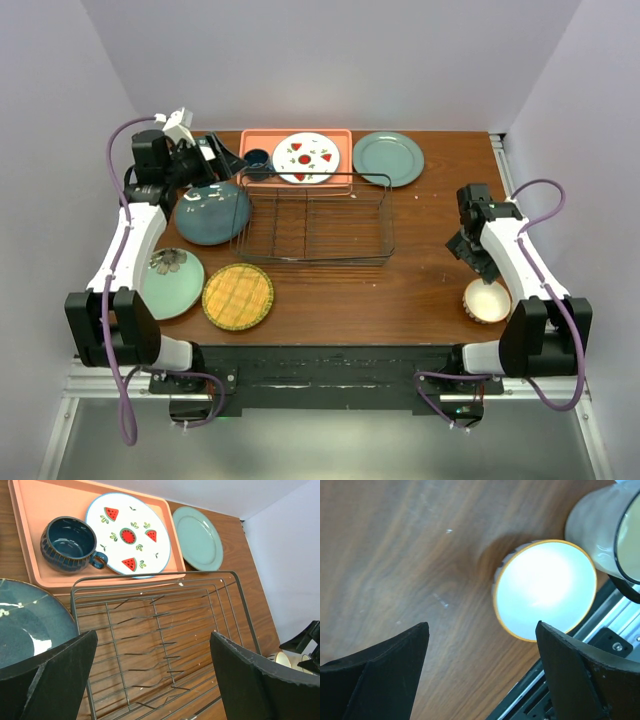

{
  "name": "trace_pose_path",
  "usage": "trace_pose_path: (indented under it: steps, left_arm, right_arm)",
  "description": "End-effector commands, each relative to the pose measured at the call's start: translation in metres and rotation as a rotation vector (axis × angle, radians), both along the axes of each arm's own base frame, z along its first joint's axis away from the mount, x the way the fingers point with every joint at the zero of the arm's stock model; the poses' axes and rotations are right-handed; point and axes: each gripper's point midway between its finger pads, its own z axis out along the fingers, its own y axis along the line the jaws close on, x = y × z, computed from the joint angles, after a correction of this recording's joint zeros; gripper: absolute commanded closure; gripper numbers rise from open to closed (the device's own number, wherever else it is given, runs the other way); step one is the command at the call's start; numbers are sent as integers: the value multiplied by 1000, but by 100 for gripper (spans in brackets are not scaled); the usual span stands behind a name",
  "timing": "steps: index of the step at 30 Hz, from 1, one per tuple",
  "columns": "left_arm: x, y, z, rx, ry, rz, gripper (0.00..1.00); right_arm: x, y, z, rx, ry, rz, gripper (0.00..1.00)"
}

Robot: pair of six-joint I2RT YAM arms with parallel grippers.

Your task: Load the mixed dishes into the dish rack

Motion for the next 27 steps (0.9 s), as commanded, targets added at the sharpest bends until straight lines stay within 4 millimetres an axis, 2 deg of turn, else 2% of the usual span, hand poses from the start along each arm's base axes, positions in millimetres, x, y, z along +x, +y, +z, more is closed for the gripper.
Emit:
trace_pose_path:
  steps: [1, 9, 15, 17, 22, 24, 27]
  left_arm:
    - [7, -11, 12, -14, -23, -44, 0]
    - [14, -17, 1, -24, 11, -61, 0]
    - [16, -16, -8, -22, 36, -53, 0]
    - [17, -16, -10, -23, 42, -53, 0]
    - [19, -12, -19, -9, 77, -25, 0]
    - [21, -7, -22, 6, 86, 2, 0]
    - [22, -4, -27, 18, 105, 23, 0]
  right_arm:
    - [-13, -10, -8, -45, 18, -70, 9]
    - [-26, -1, -36, 7, 57, -85, 13]
    - [-17, 12, -57, 84, 55, -65, 19]
    - [-11, 15, -61, 102, 38, -46, 33]
    - [-3, 15, -62, 101, 18, -43, 48]
    - [-3, 16, -65, 106, 34, -45, 65]
    - [-1, 17, -67, 111, 37, -47, 84]
